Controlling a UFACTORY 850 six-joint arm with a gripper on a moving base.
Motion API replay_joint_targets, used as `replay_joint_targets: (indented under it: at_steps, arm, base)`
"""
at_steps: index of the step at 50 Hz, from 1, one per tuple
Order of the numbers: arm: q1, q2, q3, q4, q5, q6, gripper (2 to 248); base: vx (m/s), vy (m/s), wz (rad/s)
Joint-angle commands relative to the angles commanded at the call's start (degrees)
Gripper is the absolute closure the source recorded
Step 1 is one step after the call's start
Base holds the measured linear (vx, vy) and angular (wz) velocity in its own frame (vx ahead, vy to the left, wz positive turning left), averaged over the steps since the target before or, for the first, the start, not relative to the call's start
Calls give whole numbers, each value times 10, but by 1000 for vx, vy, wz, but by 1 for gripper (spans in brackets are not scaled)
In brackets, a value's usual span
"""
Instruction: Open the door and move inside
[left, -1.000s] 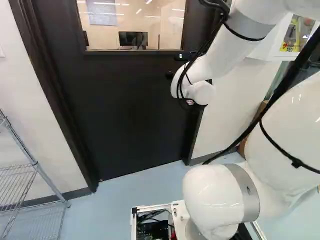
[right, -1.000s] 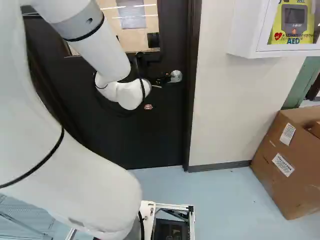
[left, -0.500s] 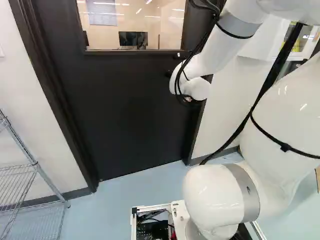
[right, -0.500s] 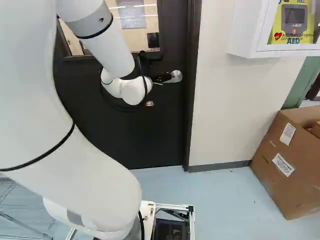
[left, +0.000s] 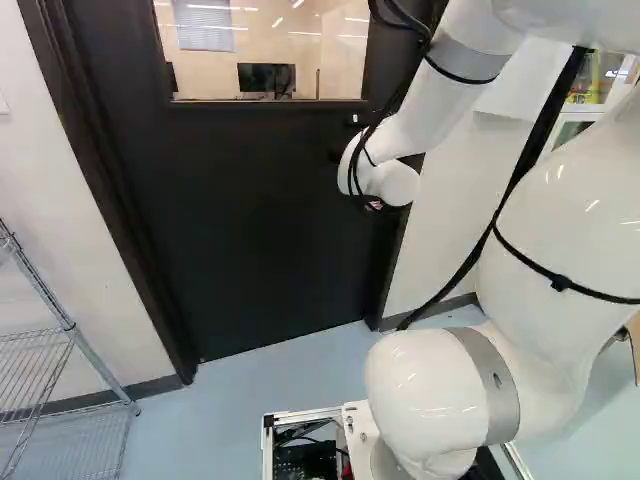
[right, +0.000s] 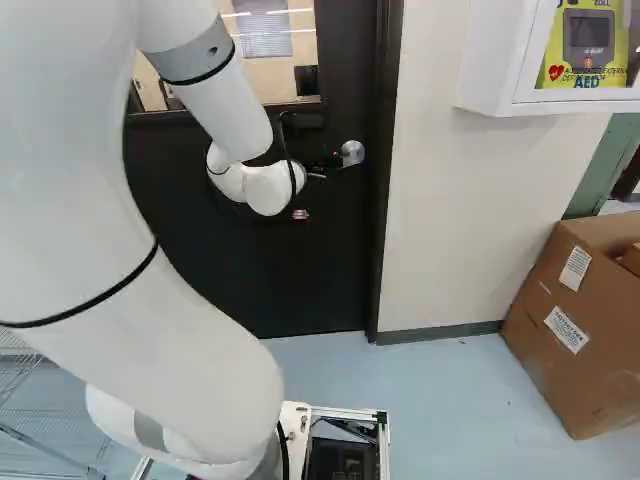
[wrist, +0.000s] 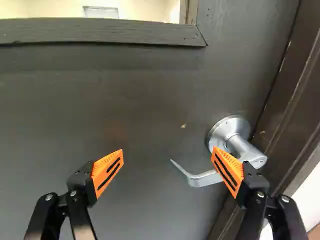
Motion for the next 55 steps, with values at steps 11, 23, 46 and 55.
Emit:
replay_joint_targets:
  at_steps: [11,23,46,55]
  arm:
    - [0,-12,3,0,0,0,3]
    - [0,-26,5,0,0,0,3]
    - [0,-54,8,0,0,0,3]
    - [0,-66,8,0,0,0,3]
  base:
    - [0,0,0]
    - [0,0,0]
    - [0,0,0]
    - [0,0,0]
